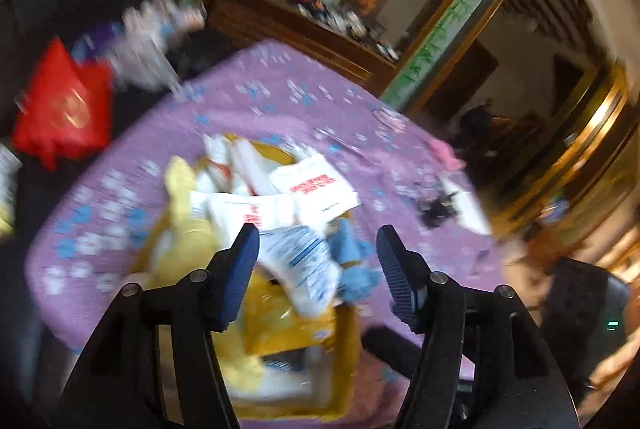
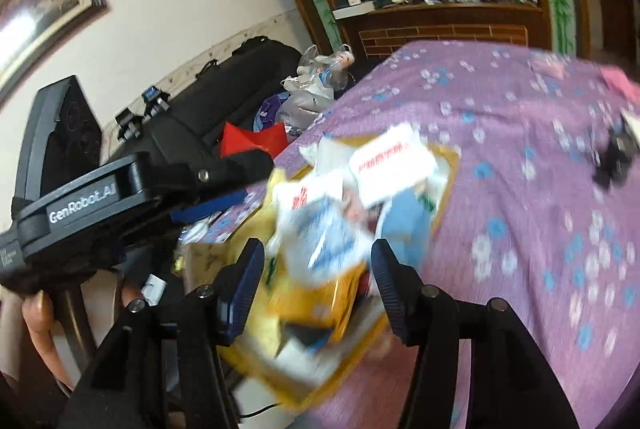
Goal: Organize soft objects
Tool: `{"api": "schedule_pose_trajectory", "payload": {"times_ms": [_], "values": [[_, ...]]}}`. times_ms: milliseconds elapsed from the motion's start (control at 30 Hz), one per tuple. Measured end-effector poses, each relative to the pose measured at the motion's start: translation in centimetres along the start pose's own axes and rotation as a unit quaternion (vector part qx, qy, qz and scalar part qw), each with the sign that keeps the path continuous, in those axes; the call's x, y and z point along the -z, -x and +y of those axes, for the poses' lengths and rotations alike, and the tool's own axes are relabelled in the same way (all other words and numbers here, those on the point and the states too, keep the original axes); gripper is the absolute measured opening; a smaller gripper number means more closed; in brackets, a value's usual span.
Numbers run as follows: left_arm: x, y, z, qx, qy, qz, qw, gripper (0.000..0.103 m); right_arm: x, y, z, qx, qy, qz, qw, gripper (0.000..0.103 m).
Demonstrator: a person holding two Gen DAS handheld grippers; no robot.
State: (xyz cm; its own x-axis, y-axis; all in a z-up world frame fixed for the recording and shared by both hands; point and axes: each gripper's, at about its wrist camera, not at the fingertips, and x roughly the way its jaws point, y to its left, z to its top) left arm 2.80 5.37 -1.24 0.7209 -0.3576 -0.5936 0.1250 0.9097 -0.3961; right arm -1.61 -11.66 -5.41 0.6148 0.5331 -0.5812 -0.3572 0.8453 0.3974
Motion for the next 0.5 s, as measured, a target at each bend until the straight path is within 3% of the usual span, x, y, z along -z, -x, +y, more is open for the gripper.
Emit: {"api": "schedule_pose_trajectory", "payload": {"times_ms": [100, 167, 233, 400, 500], "values": [[2.6, 1.2, -1.7, -0.097, -0.047, -0.029, 0.9938, 0.071, 2.3, 0.6, 0.1, 0.007, -0.007, 0.01, 1.0, 0.056], [4.3, 1.7, -2.3, -0.162, -0.068, -0.041, 0.9836, 0.071, 3.3, 0.7, 0.2, 0.015, -0.015, 0.017, 1.0, 0.056], [5.6, 2.1, -2.3, -0.204, -0.079, -0.042, 0.9749, 0.071, 4.1, 0.8, 0.5, 0.023, -0.018, 0.022, 0.999, 0.056], [7.6, 2.6, -2.6, -0.227, -0.125, -0.007, 0.9659, 0.071, 5.5, 1.6, 0.7, 0.054, -0.024, 0.031, 0.998, 0.056], [8.3, 3.2, -3.1, -0.225, -0.133, -0.001, 0.9651, 0.071, 6.0, 2.0, 0.8, 0.06, -0.035, 0.035, 0.997, 0.056]]}}
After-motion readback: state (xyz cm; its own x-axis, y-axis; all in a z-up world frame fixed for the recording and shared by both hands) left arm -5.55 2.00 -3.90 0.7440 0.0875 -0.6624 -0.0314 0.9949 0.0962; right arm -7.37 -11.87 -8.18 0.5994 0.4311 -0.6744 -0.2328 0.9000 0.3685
